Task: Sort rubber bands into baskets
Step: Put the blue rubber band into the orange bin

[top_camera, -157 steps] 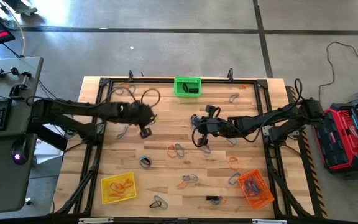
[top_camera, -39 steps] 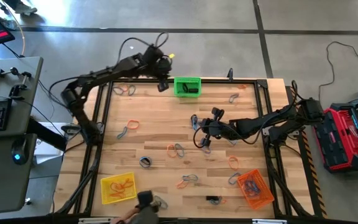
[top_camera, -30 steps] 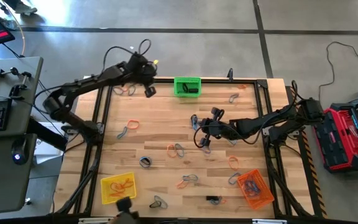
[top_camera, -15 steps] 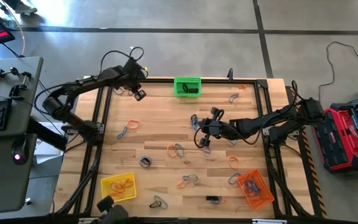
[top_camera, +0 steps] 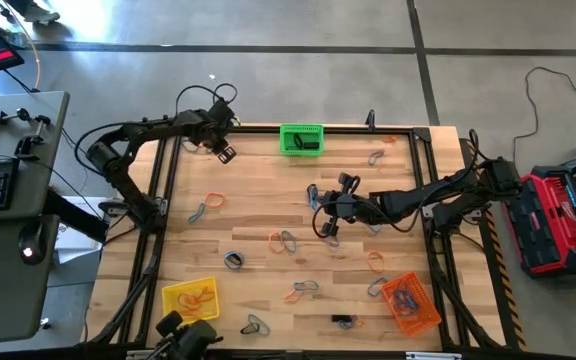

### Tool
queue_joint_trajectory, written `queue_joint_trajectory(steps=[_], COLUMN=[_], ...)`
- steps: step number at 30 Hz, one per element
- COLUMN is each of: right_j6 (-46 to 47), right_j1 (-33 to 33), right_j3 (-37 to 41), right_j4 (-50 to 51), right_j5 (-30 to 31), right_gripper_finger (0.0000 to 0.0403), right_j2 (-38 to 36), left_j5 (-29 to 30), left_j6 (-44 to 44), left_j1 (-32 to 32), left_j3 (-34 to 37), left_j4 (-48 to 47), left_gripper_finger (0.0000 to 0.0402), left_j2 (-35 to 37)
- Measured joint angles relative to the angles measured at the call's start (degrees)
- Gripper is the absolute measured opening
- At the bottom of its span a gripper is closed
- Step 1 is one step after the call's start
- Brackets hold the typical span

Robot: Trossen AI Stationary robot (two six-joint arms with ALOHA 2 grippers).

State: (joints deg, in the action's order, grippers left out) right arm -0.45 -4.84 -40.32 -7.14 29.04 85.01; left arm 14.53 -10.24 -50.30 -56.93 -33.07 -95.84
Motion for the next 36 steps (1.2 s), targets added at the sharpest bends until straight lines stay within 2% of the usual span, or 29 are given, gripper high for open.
queue_joint_trajectory(steps=[4, 12, 23, 27, 32, 36], right_j6=[0.17, 0.02, 0.19, 0.22, 0.44, 0.46], right_j1=[0.0, 0.0, 0.48, 0.74, 0.74, 0.74], right_j3=[0.0, 0.0, 0.0, 0.0, -0.01, -0.02], right_j4=[0.0, 0.0, 0.17, 0.31, 0.46, 0.44], right_j5=[0.0, 0.02, -0.17, -0.22, -0.25, -0.35], right_gripper_finger=[0.0, 0.0, 0.0, 0.0, 0.0, 0.0], right_j2=[0.0, 0.0, 0.0, 0.0, 0.0, 0.0], left_j5=[0.66, 5.57, 1.87, 1.57, 0.57, 0.59], left_j6=[2.31, 4.25, 2.91, 0.47, -1.13, -1.59], left_j1=[-0.02, -1.3, -3.43, -2.95, -2.23, -1.51], left_j3=[0.0, 0.0, -0.24, -0.15, 0.07, 0.05], left_j4=[0.03, 0.2, 0.37, 0.39, 0.23, 0.16], left_gripper_finger=[0.0117, 0.0118, 0.0115, 0.0084, 0.0014, 0.0007], left_j2=[-2.29, -5.13, -7.05, -6.81, -5.1, -2.72])
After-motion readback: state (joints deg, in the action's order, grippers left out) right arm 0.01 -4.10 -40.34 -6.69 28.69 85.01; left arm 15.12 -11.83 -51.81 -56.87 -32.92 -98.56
